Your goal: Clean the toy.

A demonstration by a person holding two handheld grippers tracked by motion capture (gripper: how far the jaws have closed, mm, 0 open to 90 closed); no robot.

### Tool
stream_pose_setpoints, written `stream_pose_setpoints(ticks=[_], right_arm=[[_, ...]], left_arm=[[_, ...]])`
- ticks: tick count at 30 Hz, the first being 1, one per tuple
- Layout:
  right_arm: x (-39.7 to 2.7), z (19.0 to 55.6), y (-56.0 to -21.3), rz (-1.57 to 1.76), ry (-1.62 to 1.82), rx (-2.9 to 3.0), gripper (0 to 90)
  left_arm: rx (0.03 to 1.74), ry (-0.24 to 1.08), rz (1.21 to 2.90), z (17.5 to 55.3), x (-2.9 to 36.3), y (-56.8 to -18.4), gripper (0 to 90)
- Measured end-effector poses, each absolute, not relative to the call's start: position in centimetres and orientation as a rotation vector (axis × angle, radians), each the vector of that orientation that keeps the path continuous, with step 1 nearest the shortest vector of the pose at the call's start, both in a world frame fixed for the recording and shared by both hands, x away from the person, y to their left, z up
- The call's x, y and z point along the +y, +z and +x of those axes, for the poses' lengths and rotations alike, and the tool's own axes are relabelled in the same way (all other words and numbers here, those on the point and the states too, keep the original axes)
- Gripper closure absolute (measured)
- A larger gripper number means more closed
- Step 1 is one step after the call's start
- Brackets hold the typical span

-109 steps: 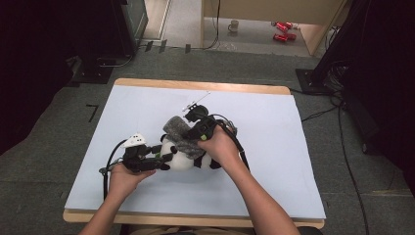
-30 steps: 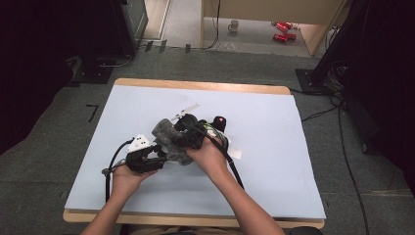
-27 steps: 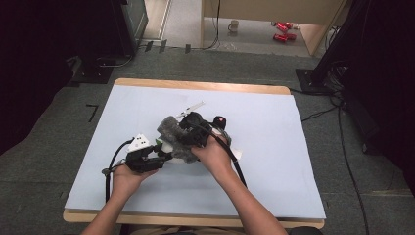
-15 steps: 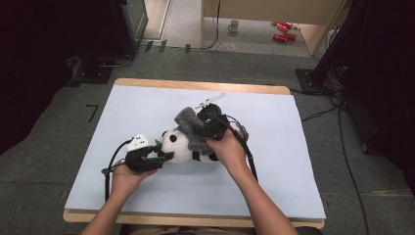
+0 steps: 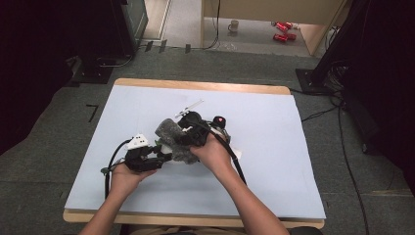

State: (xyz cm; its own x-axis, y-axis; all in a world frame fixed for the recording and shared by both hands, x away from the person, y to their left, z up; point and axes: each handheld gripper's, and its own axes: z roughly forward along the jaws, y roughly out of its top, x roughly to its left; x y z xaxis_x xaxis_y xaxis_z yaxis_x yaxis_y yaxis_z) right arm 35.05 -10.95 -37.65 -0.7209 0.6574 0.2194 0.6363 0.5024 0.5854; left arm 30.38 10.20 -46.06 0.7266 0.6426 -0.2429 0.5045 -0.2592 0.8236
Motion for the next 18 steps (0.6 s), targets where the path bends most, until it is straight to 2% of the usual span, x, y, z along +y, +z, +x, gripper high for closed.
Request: stream_pose_setpoints(ticks=[9, 18], right_arm=[[-15.0, 36.1, -36.8, 1.258, 0.955, 2.606, 76.7], [-16.7, 36.7, -35.4, 1.300, 0.949, 2.538, 77.1]], left_arm=[[0.900, 0.136, 1.913, 30.5, 10.2, -46.0, 49.8], [0.882, 0.158, 1.944, 30.3, 10.1, -46.0, 50.0]])
